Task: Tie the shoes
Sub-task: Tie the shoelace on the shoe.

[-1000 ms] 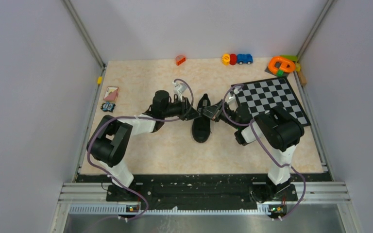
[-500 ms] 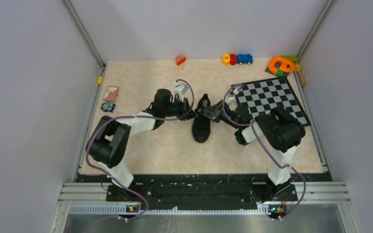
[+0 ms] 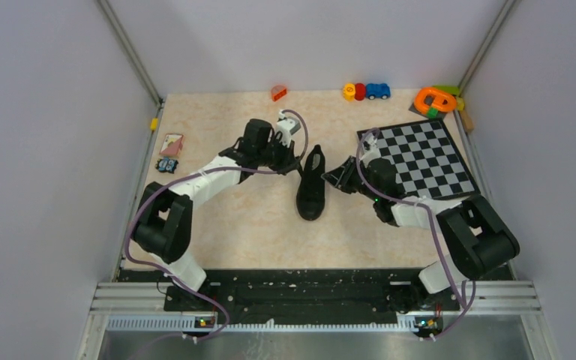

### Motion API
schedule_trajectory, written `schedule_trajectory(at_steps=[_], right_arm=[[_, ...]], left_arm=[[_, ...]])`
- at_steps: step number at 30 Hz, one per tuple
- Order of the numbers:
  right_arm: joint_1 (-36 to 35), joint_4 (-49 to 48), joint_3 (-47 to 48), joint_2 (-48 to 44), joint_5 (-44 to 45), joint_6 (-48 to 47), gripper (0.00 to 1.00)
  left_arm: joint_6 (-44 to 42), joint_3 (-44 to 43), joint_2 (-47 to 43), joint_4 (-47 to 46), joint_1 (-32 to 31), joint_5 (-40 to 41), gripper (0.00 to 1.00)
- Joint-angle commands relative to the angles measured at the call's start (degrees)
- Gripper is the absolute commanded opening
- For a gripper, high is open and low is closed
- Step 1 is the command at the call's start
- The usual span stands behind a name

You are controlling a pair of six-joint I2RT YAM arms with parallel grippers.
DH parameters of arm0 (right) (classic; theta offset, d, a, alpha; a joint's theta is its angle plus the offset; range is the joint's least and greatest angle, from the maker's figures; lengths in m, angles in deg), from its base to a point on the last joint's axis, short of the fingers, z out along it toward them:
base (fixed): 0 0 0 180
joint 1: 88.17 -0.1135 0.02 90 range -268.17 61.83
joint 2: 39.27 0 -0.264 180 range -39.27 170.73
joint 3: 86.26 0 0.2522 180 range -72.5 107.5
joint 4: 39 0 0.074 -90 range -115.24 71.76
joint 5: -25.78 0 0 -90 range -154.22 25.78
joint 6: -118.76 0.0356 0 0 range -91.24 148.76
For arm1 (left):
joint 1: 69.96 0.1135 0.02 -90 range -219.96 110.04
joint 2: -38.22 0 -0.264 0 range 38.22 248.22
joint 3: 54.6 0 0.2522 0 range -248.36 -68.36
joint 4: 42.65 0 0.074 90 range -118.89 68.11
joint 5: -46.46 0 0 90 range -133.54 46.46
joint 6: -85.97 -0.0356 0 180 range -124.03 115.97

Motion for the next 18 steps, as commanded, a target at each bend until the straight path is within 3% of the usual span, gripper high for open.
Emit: schedule_trajectory(at_steps=[1, 6, 11, 18], right_arm=[[0.5, 13.9, 3.6, -4.5, 5.1, -8.9, 0.26], [0.5, 18.7, 6.4, -5.7, 5.1, -19.7, 0.29], [0.4, 23.1, 12.1, -1.8, -1.5, -34.1, 0.41], [0.4, 21.8, 14.2, 0.8, -7.2, -45.9, 0.43]], left_arm=[[-5.5, -4.3, -1.0, 5.7, -0.6, 1.9, 0.00], [-5.5, -5.0, -0.6, 6.1, -1.2, 0.9, 0.00], [-6.4, -5.7, -0.5, 6.7, -1.4, 1.6, 0.00], [-8.8, -6.9, -1.0, 7.3, -1.9, 1.6, 0.00]])
